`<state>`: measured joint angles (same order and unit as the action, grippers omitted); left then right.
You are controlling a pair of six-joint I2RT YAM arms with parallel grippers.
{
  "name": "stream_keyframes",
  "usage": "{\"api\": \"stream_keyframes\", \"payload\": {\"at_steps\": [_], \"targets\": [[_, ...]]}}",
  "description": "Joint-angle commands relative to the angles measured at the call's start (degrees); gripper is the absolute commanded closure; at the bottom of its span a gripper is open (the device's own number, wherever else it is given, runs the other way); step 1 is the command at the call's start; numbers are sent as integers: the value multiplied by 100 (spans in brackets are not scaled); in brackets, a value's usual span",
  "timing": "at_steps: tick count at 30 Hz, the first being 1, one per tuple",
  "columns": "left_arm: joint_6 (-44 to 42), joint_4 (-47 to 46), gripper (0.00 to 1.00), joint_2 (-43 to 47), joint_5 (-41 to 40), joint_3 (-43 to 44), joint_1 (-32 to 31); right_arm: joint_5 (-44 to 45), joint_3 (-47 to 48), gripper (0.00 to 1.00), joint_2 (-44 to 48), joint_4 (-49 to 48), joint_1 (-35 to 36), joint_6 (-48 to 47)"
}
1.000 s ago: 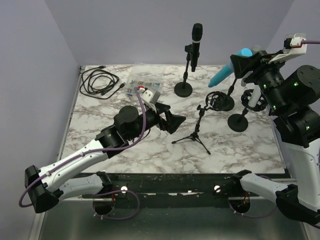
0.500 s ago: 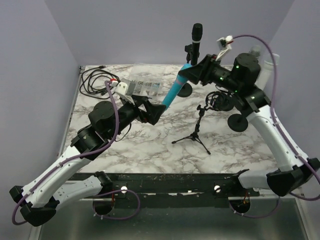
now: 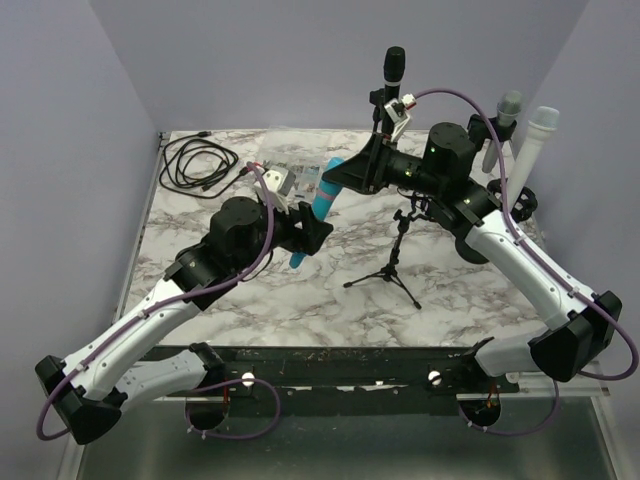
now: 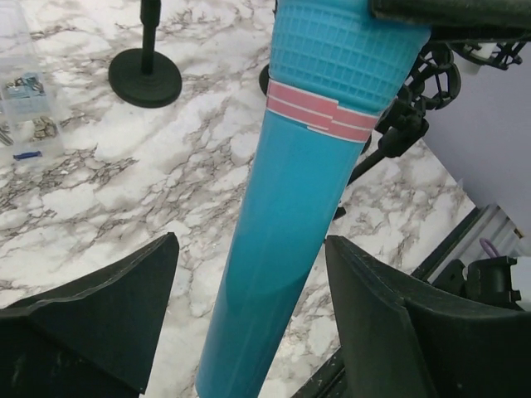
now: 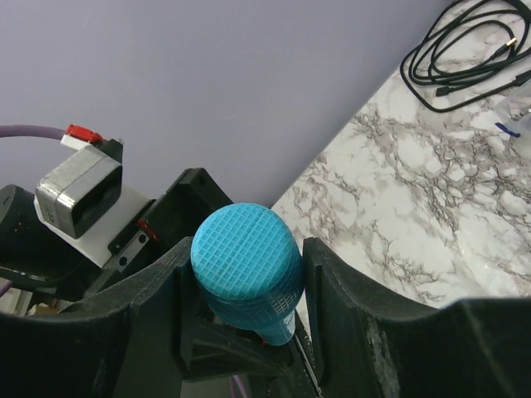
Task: Remove the microphone from the stand
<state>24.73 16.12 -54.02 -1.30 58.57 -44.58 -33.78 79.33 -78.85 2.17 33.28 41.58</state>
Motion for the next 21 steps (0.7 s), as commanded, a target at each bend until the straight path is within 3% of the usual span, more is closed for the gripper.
{"api": "stream_keyframes", "payload": {"at_steps": [1, 5, 6, 8, 11, 13, 21], "targets": [[4, -267, 33, -165, 542, 5, 19, -111, -86, 85, 141, -297, 20, 69], [-58, -294, 62, -192, 363, 15, 19, -98, -102, 82, 124, -233, 36, -19], [-85, -286, 75, -179, 285, 15, 28, -73, -102, 76, 127, -73, 38, -61], [-108, -221, 100, -177, 175, 15, 45, 11, -87, 55, 133, 69, 38, -145], [-39, -62, 100, -188, -133, 40, 173, 303, 70, 19, 141, 441, 38, -414], [122, 100, 100, -205, -257, 54, 349, 823, 294, 3, 155, 924, 37, -677], [1592, 1080, 100, -205, -770, -220, 1840, 4101, 638, 0, 585, 2153, 33, -990]]}}
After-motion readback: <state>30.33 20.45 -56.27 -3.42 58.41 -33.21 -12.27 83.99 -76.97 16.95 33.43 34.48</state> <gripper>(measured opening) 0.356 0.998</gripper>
